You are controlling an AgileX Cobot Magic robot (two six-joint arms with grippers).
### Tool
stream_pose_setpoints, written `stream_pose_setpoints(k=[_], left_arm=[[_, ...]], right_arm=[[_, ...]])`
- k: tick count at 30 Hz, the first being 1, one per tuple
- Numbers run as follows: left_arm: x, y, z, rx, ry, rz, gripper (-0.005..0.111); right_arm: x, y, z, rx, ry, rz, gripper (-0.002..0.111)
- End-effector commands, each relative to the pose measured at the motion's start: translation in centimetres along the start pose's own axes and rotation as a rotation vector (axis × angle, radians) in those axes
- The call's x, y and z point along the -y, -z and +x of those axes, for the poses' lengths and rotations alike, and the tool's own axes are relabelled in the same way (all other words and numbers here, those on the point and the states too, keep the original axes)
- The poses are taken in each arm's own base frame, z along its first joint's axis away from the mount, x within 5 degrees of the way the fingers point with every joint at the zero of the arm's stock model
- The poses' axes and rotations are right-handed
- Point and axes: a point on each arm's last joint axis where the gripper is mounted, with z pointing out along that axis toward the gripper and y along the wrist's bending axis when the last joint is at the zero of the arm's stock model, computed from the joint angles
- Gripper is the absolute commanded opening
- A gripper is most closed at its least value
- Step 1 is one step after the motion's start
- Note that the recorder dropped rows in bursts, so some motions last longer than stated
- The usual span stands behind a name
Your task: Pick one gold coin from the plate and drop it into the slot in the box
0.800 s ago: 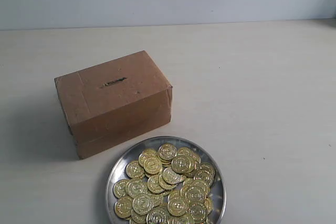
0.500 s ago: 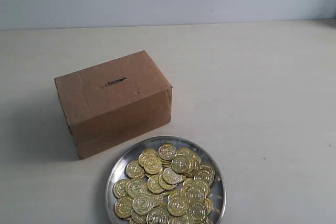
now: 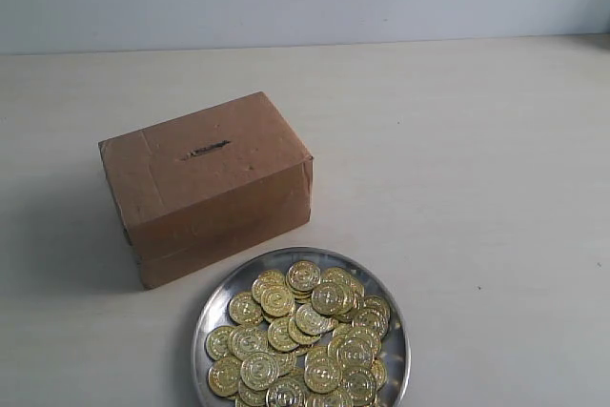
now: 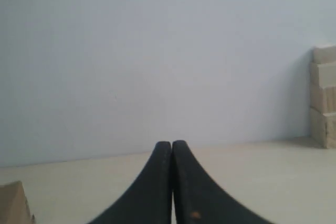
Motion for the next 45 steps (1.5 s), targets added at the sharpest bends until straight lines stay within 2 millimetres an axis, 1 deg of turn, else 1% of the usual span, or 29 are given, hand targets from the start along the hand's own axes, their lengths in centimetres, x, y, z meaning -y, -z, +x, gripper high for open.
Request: stream_pose_setpoints(k=[1,3,5,6,8,9,12,14,16,19,21,23,26,30,31,32,33,34,38,40,43,45], left_arm=[[0.0,0.0,0.0,0.01,0.008,0.006,0.0],[0.0,0.0,0.0,0.01,0.008,0.006,0.0],[0.0,0.0,0.0,0.01,0.008,0.006,0.0],[0.0,0.0,0.0,0.01,0.008,0.006,0.0],[0.0,0.0,0.0,0.01,0.008,0.006,0.0],[0.0,0.0,0.0,0.01,0.008,0.006,0.0],[0.0,0.0,0.0,0.01,0.008,0.006,0.0],[0.0,0.0,0.0,0.01,0.008,0.006,0.0],[0.0,0.0,0.0,0.01,0.008,0.006,0.0],[0.0,0.0,0.0,0.01,0.008,0.006,0.0],[0.0,0.0,0.0,0.01,0.008,0.006,0.0],[0.0,0.0,0.0,0.01,0.008,0.006,0.0],[0.0,0.0,0.0,0.01,0.008,0.006,0.0],[0.0,0.0,0.0,0.01,0.008,0.006,0.0],[0.0,0.0,0.0,0.01,0.008,0.006,0.0],[0.0,0.0,0.0,0.01,0.008,0.006,0.0],[0.0,0.0,0.0,0.01,0.008,0.006,0.0],[0.0,0.0,0.0,0.01,0.008,0.006,0.0],[0.0,0.0,0.0,0.01,0.008,0.006,0.0],[0.0,0.0,0.0,0.01,0.008,0.006,0.0],[0.0,0.0,0.0,0.01,0.008,0.006,0.0],[0.0,0.0,0.0,0.01,0.008,0.006,0.0]], right_arm=[[-0.3,0.2,-1.6,0.195,-0.066,-0.039,0.0],[-0.3,0.3,-2.2,0.25,-0.193,-0.062,0.0],[-0.3,0.4,-2.3,0.261,-0.329,-0.084,0.0],[-0.3,0.4,-2.3,0.256,-0.424,-0.096,0.0],[-0.3,0.3,-2.2,0.245,-0.53,-0.108,0.0],[-0.4,0.3,-2.2,0.244,-0.55,-0.115,0.0],[-0.6,0.3,-2.0,0.213,-0.5,-0.131,0.0],[-0.9,0.4,-2.4,0.21,-0.478,-0.159,0.0],[-1.4,0.5,-3.6,0.218,-0.477,-0.206,0.0],[-2.5,0.9,-5.4,0.221,-0.416,-0.296,0.0],[-3.5,0.7,-6.7,0.182,-0.33,-0.373,0.0],[-4.3,0.2,-7.9,0.105,-0.277,-0.432,0.0],[-5.3,-1.1,-9.0,-0.064,-0.129,-0.484,0.0],[-6.6,-3.7,-10.8,-0.206,-0.154,-0.598,0.0],[-6.7,-4.5,-11.0,-0.238,-0.157,-0.615,0.0],[-7.2,-6.1,-11.5,-0.292,-0.169,-0.659,0.0],[-7.3,-6.9,-11.8,-0.314,-0.174,-0.674,0.0],[-7.5,-8.4,-12.3,-0.341,-0.182,-0.688,0.0],[-7.8,-12.3,-13.1,-0.387,-0.162,-0.713,0.0],[-7.9,-13.5,-13.2,-0.396,-0.141,-0.728,0.0],[-7.8,-14.2,-12.8,-0.382,-0.074,-0.727,0.0],[-7.7,-14.5,-12.6,-0.357,0.014,-0.74,0.0]])
